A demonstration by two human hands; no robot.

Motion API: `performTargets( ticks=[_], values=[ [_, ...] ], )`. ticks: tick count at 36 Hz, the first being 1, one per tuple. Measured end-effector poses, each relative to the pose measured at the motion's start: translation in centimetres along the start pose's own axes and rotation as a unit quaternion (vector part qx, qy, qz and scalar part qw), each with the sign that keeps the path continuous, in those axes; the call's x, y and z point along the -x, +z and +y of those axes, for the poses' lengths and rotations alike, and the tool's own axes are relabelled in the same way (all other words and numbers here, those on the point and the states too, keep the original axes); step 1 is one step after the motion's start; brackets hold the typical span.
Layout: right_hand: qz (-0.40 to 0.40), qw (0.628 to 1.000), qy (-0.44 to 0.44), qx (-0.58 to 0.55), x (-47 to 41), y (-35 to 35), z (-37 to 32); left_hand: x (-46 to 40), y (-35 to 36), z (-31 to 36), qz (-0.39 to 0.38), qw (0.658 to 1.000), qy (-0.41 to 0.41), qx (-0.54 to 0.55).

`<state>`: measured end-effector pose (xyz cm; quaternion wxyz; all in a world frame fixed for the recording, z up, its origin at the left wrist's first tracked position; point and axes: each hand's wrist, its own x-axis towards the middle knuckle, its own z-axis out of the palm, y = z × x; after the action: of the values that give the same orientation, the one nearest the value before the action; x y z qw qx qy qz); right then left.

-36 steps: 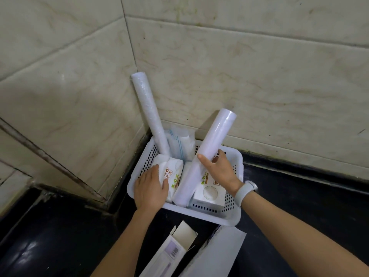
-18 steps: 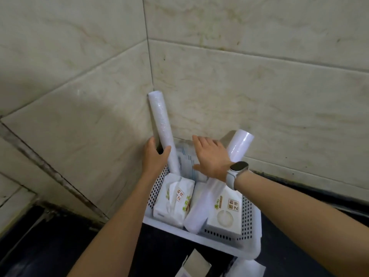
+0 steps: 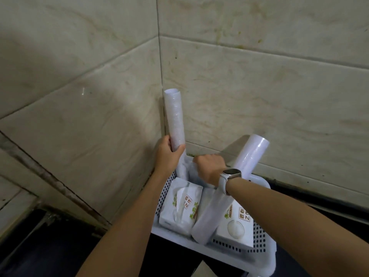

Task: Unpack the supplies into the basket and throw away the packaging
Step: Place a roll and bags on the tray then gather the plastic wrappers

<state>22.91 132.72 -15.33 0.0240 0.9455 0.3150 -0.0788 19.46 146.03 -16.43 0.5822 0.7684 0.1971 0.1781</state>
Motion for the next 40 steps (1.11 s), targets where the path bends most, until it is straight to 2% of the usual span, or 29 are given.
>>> performTargets(
  ticks=[8, 12, 16, 19, 21, 23, 29, 40],
  values=[
    [0.191, 0.978, -0.028, -0.076, 3.5, -4.4, 0.8, 2.6, -1.1, 5.1, 0.086, 0.988, 0.122, 0.042],
    [0.29, 0.94, 0.002, -0.181, 7.0, -7.2, 2.0, 5.0, -1.6, 7.9, 0.124, 0.977, 0.17, 0.048],
    [0.318, 0.884, 0.089, -0.331, 12.0, -8.5, 4.3, 8.8, -1.2, 10.3, 0.119, 0.979, 0.154, 0.056],
    [0.31, 0.8, 0.122, -0.499, 17.0, -7.6, 6.2, 12.9, 0.4, 11.4, 0.04, 0.989, 0.12, 0.077],
    [0.315, 0.757, 0.147, -0.553, 20.7, -6.2, 7.2, 16.0, 2.0, 11.5, -0.034, 0.992, 0.082, 0.089],
    [0.318, 0.731, 0.185, -0.575, 24.5, -4.3, 8.5, 19.4, 4.0, 11.4, -0.116, 0.987, 0.029, 0.112],
    [0.326, 0.659, 0.32, -0.598, 37.4, 1.3, 13.2, 28.8, 11.4, 10.9, -0.292, 0.944, -0.1, 0.116],
    [0.449, 0.521, 0.502, -0.524, 64.0, 8.3, 23.6, 46.5, 30.6, 14.4, -0.5, 0.859, -0.103, 0.028]
  ],
)
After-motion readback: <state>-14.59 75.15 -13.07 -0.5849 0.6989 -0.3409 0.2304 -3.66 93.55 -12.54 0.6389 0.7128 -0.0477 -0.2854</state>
